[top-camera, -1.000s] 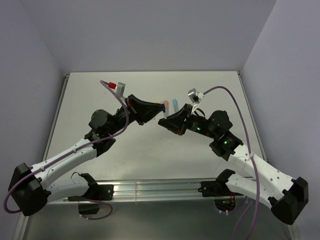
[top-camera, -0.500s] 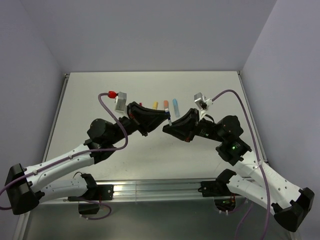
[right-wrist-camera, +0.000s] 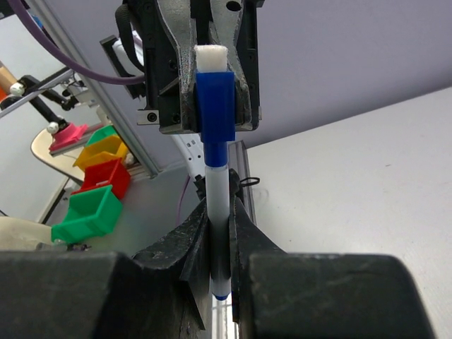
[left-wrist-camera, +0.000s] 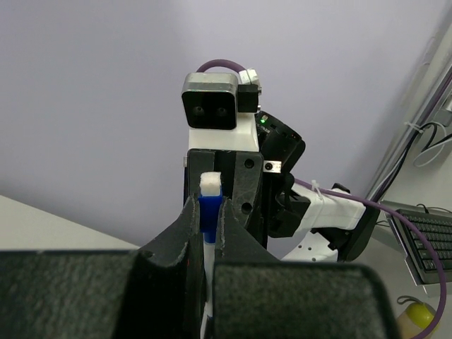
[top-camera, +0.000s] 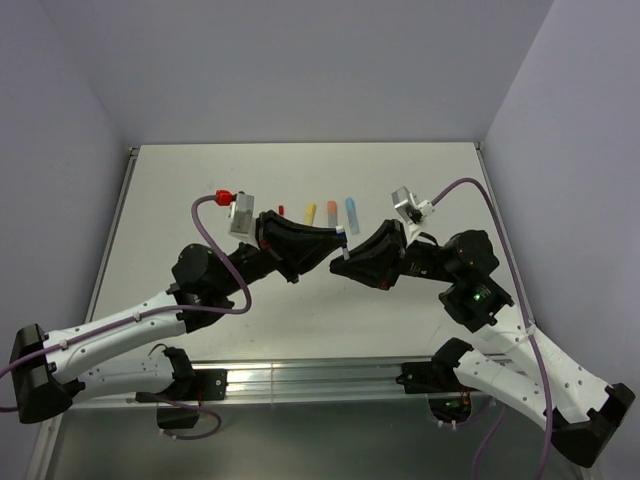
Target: Insert the pens into the pen caps
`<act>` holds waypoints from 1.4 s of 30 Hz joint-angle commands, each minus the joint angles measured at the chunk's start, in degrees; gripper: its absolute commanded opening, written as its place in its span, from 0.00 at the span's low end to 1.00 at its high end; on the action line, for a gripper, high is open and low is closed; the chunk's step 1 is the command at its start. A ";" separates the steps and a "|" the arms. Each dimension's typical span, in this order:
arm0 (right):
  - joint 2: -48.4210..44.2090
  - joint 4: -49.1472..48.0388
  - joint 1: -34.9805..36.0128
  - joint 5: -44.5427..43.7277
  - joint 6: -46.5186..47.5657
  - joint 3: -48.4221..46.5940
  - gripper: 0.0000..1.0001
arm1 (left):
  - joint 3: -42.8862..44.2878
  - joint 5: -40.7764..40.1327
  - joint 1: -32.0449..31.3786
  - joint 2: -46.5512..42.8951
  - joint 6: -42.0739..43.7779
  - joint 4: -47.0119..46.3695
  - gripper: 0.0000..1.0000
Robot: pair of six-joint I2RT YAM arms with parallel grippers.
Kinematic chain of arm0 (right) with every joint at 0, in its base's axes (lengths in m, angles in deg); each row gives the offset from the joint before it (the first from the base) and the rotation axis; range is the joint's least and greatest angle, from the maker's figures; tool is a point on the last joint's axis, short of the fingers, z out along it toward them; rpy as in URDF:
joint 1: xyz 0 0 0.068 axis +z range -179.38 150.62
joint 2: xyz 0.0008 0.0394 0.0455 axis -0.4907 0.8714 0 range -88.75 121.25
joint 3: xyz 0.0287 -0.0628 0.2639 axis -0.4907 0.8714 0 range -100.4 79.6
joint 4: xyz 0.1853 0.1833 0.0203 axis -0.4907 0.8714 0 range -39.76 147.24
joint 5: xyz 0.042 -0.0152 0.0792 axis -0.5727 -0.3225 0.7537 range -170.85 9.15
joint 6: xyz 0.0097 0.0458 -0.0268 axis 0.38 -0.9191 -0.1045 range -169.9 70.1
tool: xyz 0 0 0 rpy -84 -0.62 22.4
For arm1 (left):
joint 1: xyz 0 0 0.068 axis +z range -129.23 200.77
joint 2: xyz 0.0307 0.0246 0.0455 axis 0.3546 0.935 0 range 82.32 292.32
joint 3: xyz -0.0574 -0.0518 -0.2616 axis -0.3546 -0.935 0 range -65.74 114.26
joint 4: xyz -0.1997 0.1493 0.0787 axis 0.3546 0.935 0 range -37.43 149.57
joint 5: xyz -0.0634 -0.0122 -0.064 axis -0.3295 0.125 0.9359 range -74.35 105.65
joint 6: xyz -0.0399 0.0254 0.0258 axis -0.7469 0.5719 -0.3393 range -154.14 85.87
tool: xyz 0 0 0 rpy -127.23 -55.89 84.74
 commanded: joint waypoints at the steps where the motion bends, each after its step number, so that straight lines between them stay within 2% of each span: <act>1: -0.58 -5.51 -0.73 -9.41 1.41 -7.36 0.00 | -3.93 8.70 -4.51 2.44 0.99 17.27 0.00; 7: -0.93 -0.07 -0.73 -14.42 3.87 -9.73 0.00 | -5.34 1.68 -6.79 2.08 0.20 20.18 0.00; 20: 0.83 4.42 -0.73 -20.93 5.63 -12.37 0.00 | -6.05 -11.97 -13.12 4.01 -1.82 21.67 0.00; 21: 0.92 4.77 -0.73 -21.45 5.81 -12.55 0.00 | -6.22 -15.45 -13.99 4.28 -2.17 21.67 0.00; 34: 3.90 8.12 -0.73 -28.75 6.43 -14.92 0.00 | -3.85 -33.04 -21.29 8.40 -5.25 23.95 0.00; 38: 5.22 8.91 -0.73 -31.30 6.34 -15.36 0.00 | -2.01 -36.74 -23.23 9.81 -5.96 25.28 0.00; 42: 6.45 9.35 -0.73 -33.67 6.25 -15.98 0.00 | -1.56 -36.49 -23.93 10.69 -6.40 25.45 0.00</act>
